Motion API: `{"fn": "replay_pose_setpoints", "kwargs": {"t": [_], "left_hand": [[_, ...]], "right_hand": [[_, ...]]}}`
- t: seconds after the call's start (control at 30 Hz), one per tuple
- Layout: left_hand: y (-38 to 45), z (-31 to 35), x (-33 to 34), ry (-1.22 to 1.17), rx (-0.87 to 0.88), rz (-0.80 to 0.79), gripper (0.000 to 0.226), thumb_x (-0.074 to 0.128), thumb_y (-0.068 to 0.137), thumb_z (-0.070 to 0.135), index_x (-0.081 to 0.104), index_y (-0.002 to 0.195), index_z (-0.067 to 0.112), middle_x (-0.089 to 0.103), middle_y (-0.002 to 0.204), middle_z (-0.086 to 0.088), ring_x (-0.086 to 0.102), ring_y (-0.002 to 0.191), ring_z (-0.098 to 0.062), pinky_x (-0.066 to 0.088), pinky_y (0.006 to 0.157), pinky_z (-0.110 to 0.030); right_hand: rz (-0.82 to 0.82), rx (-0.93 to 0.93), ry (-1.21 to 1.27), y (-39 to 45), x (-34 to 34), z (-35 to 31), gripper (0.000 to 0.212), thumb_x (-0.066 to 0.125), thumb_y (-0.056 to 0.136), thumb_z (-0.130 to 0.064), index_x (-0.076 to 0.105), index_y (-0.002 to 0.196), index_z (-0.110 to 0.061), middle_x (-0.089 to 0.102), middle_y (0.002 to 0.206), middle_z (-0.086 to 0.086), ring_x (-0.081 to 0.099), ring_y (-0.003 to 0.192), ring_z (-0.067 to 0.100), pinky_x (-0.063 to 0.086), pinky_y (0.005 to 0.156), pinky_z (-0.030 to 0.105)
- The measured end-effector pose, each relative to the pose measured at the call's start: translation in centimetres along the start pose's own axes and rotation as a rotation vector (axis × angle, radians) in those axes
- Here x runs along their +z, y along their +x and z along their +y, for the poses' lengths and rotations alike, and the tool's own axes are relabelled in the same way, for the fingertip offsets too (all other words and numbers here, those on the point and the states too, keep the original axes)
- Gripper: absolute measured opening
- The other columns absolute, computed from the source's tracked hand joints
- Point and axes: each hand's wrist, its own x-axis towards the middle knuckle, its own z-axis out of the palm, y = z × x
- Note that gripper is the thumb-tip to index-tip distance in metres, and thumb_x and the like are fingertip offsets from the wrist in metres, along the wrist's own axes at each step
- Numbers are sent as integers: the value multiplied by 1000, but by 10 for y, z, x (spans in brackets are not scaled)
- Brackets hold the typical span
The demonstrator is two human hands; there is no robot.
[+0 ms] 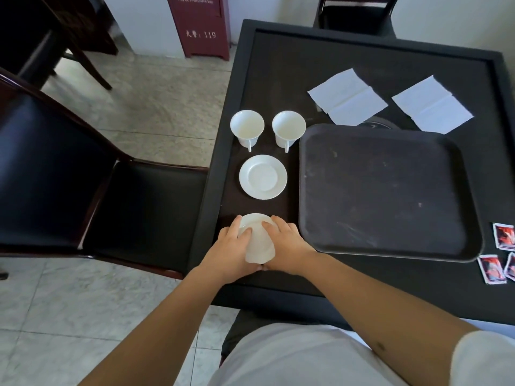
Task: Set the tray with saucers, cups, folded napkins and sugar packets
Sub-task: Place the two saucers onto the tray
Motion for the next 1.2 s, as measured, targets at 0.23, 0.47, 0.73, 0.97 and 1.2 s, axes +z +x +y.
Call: {"fn": "replay_pose_setpoints", "kwargs": {"t": [0.23, 0.47, 0.73, 0.97, 1.2], "left_hand": [[-18, 20, 7, 25, -17, 165, 99, 71, 71, 66, 22, 147, 27, -3, 158, 4, 21, 136, -25, 44, 100, -41], [-28, 70, -8, 83, 45, 310, 95, 72, 72, 65, 26, 145, 29, 7, 159, -2, 26, 136, -26, 42, 104, -42], [-28, 172, -9, 94, 144, 335, 82, 74, 72, 61, 32, 137, 35, 3, 158, 4, 23, 136, -25, 42, 103, -41], [-7, 265, 10, 92, 182, 238, 84, 77, 77, 49, 28, 143, 34, -12, 157, 13, 9, 142, -23, 38, 107, -41], [34, 339, 23, 130, 245, 193, 82, 78, 77, 44, 24, 138, 37, -16, 156, 14, 8, 141, -23, 46, 94, -38]], "right_hand": [[101, -120, 34, -30, -16, 5, 104, 79, 71, -50, 9, 146, -31, 13, 152, -3, 17, 136, 30, 32, 108, 48], [248, -205, 23, -71, -46, 26, 101, 79, 74, -48, 9, 146, -34, 14, 155, -3, 19, 137, 27, 34, 109, 50], [338, -239, -44, -136, -69, 104, 86, 73, 79, -50, 18, 145, -39, 5, 155, -7, 11, 139, 25, 37, 107, 43], [388, -173, 10, -190, -86, 184, 84, 74, 77, -50, 27, 145, -36, 2, 154, -12, 7, 139, 24, 36, 108, 42], [481, -71, 69, -225, -104, 252, 80, 76, 77, -49, 32, 143, -37, 7, 156, -8, 11, 139, 24, 39, 106, 42]]}}
